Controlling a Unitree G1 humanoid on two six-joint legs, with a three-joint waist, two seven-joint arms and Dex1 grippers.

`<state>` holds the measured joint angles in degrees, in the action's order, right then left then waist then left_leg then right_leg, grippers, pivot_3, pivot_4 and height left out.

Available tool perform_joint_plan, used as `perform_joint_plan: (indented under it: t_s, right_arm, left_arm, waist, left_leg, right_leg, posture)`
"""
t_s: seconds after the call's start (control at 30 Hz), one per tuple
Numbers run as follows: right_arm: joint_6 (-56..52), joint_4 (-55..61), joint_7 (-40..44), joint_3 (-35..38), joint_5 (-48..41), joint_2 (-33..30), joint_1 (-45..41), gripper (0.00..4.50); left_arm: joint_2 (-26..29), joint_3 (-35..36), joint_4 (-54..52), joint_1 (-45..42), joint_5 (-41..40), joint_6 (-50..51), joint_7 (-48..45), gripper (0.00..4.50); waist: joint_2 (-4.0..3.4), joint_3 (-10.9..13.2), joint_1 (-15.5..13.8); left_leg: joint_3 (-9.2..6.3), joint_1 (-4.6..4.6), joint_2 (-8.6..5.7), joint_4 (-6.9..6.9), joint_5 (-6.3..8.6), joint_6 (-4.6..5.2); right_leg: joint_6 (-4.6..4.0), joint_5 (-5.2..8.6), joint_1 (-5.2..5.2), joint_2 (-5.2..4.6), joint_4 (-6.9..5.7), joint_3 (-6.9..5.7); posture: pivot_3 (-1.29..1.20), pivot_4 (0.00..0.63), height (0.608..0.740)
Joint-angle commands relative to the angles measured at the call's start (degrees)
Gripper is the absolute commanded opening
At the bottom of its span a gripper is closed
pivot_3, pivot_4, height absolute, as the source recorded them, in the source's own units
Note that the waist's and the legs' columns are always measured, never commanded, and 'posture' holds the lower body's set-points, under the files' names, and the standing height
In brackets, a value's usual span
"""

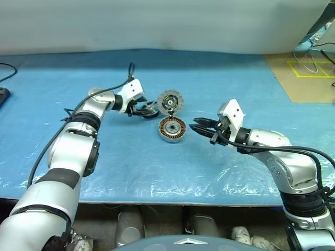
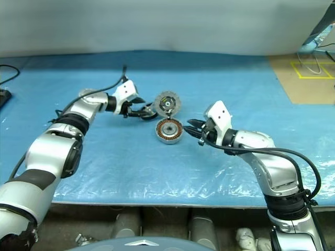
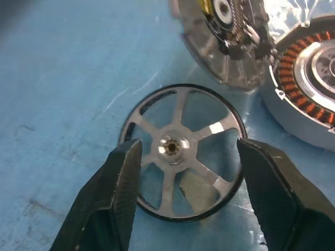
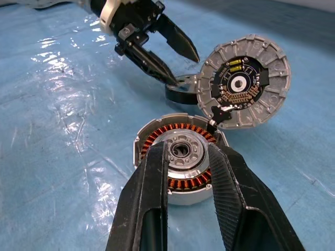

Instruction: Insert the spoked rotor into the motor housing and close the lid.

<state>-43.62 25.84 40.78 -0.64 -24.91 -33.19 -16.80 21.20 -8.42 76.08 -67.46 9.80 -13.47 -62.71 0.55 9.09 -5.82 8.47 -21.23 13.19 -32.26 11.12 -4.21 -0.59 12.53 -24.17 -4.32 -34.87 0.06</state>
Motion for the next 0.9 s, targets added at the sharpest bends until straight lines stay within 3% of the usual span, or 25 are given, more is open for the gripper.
perform_joint_plan:
  t_s: [0.03,0.83,0.9]
  right_arm:
    - [0.24,3.18,-0.76,1.35,-1.02,-0.60,0.47,1.23]
    - [2.11,2.76,-3.99,-0.24,2.16,-1.37,2.37,1.23]
    - [2.04,2.84,-4.14,-0.24,2.27,-1.23,2.44,1.23]
  left_arm:
    - [-0.56,-0.20,0.13,-1.27,1.31,-0.11,1.35,3.00]
    - [-3.12,0.67,1.02,0.76,3.82,3.29,6.37,3.00]
    - [-2.77,0.10,1.02,1.47,4.35,2.70,4.63,2.61]
  waist:
    - [0.00,0.00,0.00]
    - [0.01,0.00,-0.06]
    - [0.01,0.00,-0.02]
  left_leg:
    - [-0.01,0.00,0.00,0.00,0.00,0.00]
    - [-0.05,0.03,-0.13,-0.01,0.00,0.01]
    - [-0.05,0.04,-0.16,-0.01,0.00,0.01]
  right_leg:
    - [0.00,0.00,0.00,0.00,0.00,0.00]
    - [0.05,-0.03,0.06,-0.07,0.00,0.00]
    - [0.05,-0.03,0.07,-0.09,0.00,0.01]
  posture:
    - [0.00,0.150,0.740]
    - [0.00,0.150,0.740]
    - [0.00,0.150,0.740]
